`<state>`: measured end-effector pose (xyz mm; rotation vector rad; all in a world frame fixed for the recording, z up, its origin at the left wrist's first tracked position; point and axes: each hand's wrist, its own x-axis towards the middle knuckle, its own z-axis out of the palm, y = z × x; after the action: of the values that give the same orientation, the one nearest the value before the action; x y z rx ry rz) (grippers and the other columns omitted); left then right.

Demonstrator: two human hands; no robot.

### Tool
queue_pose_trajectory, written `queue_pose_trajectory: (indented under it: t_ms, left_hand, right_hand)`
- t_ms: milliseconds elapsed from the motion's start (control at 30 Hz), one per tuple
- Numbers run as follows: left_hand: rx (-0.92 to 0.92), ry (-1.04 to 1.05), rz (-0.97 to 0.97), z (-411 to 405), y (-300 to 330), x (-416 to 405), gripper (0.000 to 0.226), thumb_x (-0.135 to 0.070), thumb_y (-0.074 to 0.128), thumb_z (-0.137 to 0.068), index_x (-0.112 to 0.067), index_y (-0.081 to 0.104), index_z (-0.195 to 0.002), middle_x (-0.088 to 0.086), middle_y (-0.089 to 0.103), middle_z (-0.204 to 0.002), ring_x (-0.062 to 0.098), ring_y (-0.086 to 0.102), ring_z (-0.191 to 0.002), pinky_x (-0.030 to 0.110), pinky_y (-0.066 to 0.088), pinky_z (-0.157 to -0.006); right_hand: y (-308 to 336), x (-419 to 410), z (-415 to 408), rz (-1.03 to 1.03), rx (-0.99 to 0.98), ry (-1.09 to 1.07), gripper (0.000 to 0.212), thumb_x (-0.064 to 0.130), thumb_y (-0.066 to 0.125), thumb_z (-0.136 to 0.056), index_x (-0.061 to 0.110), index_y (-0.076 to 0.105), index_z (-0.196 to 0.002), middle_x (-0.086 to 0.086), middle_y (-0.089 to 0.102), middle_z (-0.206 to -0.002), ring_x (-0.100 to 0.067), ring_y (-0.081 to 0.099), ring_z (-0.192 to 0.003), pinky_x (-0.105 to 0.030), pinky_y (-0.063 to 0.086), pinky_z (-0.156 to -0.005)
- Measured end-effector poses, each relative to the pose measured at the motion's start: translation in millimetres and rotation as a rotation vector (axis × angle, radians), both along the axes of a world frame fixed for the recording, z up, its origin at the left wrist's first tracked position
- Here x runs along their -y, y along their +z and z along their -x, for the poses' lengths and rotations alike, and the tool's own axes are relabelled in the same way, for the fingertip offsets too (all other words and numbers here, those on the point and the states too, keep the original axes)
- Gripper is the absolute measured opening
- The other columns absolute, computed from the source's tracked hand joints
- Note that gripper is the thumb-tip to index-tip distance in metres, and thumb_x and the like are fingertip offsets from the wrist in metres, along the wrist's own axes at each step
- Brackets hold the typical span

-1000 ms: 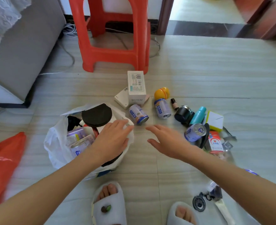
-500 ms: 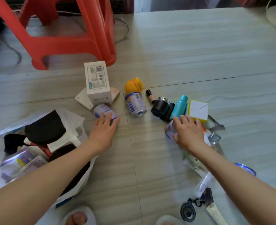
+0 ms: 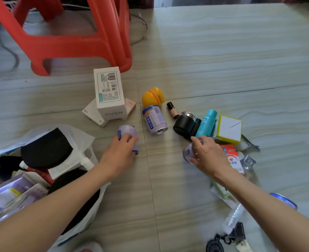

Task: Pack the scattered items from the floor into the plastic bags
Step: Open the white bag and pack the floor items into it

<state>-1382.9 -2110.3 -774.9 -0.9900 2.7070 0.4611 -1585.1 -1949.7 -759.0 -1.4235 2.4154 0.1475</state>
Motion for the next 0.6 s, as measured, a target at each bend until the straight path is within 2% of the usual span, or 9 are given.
queue_pose_trajectory:
  t_ms: [67,133,233,300,400,467,533,600]
  left_hand:
    - [-0.055,-0.017,0.055,3,-2,-7,0.047,-0.028,0.052,-0.089,-0.02,0.04,-0.134,0.008,0.046,-0.128,0.029,0.049,-0.104,0.036,0.045,-0.081]
    - [-0.04,0.099,0.017,9,-4,-11,0.049,-0.036,0.056,-0.086,-0.022,0.04,-0.129,0.01,0.045,-0.12,0.029,0.049,-0.103,0.036,0.045,-0.077]
    - [-0.014,0.379,-0.23,16,-16,-13,0.076,-0.045,0.066,-0.077,-0.023,0.024,-0.137,0.014,0.042,-0.121,0.033,0.05,-0.106,0.04,0.049,-0.082]
    - [-0.052,0.47,-0.358,19,-22,-18,0.084,-0.042,0.068,-0.077,-0.019,0.016,-0.139,0.017,0.047,-0.118,0.032,0.054,-0.102,0.039,0.049,-0.08]
    - [-0.085,0.513,-0.425,20,-22,-21,0.081,-0.034,0.066,-0.08,-0.019,0.015,-0.141,0.017,0.044,-0.118,0.032,0.052,-0.102,0.032,0.044,-0.077]
    - [-0.078,0.515,-0.448,17,-21,-21,0.079,-0.031,0.067,-0.077,-0.019,0.02,-0.139,0.017,0.046,-0.118,0.032,0.053,-0.103,0.034,0.047,-0.084]
    - [-0.064,0.519,-0.479,11,-18,-23,0.076,-0.033,0.067,-0.074,-0.017,0.025,-0.134,0.015,0.053,-0.117,0.032,0.056,-0.101,0.038,0.05,-0.087]
    - [-0.071,0.528,-0.519,5,-9,-25,0.073,-0.037,0.066,-0.075,-0.016,0.026,-0.132,0.011,0.056,-0.115,0.03,0.057,-0.101,0.038,0.051,-0.086]
  right_hand:
    - [0,1,-5,0.021,0.037,0.048,0.057,0.031,0.058,-0.085,0.011,0.039,-0.135,-0.011,0.045,-0.132,-0.029,0.042,-0.121,-0.038,0.042,-0.092]
    - [-2,0,-8,0.0,0.044,0.087,0.068,0.029,0.062,-0.083,0.011,0.032,-0.141,-0.012,0.042,-0.135,-0.029,0.04,-0.124,-0.038,0.041,-0.094]
    - [-7,-2,-10,-0.049,-0.066,0.108,0.079,0.03,0.065,-0.08,0.015,0.022,-0.145,-0.011,0.042,-0.134,-0.028,0.039,-0.124,-0.038,0.036,-0.099]
    - [-7,1,-13,-0.076,-0.133,0.116,0.076,0.03,0.063,-0.082,0.017,0.02,-0.144,-0.01,0.044,-0.131,-0.028,0.04,-0.124,-0.044,0.024,-0.108]
    - [-2,4,-12,-0.104,-0.185,0.114,0.064,0.035,0.058,-0.084,0.02,0.029,-0.138,-0.01,0.047,-0.127,-0.027,0.044,-0.12,-0.052,0.013,-0.11]
    - [-1,2,-14,-0.09,-0.188,0.114,0.06,0.042,0.06,-0.081,0.02,0.038,-0.132,-0.01,0.05,-0.121,-0.029,0.048,-0.114,-0.054,0.012,-0.11]
    - [-4,-4,-23,-0.071,-0.23,0.144,0.062,0.047,0.072,-0.066,0.019,0.052,-0.118,-0.011,0.059,-0.103,-0.03,0.057,-0.097,-0.06,0.018,-0.107]
    - [-6,-7,-31,-0.007,-0.263,0.146,0.066,0.048,0.081,-0.043,0.017,0.063,-0.098,-0.009,0.062,-0.079,-0.028,0.062,-0.072,-0.065,0.032,-0.098]
